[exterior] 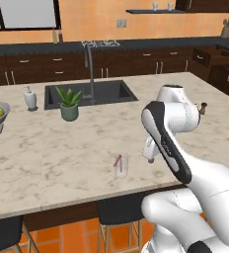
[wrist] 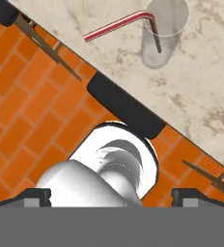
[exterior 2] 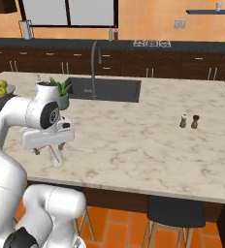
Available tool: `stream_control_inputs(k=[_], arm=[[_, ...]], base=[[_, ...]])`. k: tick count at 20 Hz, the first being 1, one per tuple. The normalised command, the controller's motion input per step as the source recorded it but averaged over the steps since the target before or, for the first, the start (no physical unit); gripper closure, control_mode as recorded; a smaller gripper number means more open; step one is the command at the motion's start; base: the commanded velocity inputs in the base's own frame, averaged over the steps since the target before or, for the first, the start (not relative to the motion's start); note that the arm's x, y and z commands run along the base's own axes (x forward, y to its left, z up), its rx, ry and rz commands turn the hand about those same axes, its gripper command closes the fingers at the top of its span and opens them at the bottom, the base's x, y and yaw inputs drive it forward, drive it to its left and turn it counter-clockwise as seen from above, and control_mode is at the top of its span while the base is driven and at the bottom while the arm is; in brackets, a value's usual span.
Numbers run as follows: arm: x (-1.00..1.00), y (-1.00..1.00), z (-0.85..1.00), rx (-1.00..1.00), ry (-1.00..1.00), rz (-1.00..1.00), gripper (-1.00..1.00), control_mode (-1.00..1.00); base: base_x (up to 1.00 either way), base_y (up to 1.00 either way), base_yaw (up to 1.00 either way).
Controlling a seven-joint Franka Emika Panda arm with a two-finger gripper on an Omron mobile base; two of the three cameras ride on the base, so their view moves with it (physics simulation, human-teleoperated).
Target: Take a straw from the drawer in front and place it inside the glass cup on the dining counter.
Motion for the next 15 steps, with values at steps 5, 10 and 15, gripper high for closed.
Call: stream_control_inputs(k=[5,10,15], arm=[[-0.27,-0.98,0.0,0.28,0.0,0.01,-1.0,-1.0],[0.0,-0.78,-0.18,0.0,-0.07,-0.03,-1.0,-1.0],[0.16,-0.75,-0.06,-0.05,-0.11,-0.11,-1.0,-1.0]], base=[[0.0,0.0,0.0],[0.0,0.0,0.0],[0.0,0.0,0.0]])
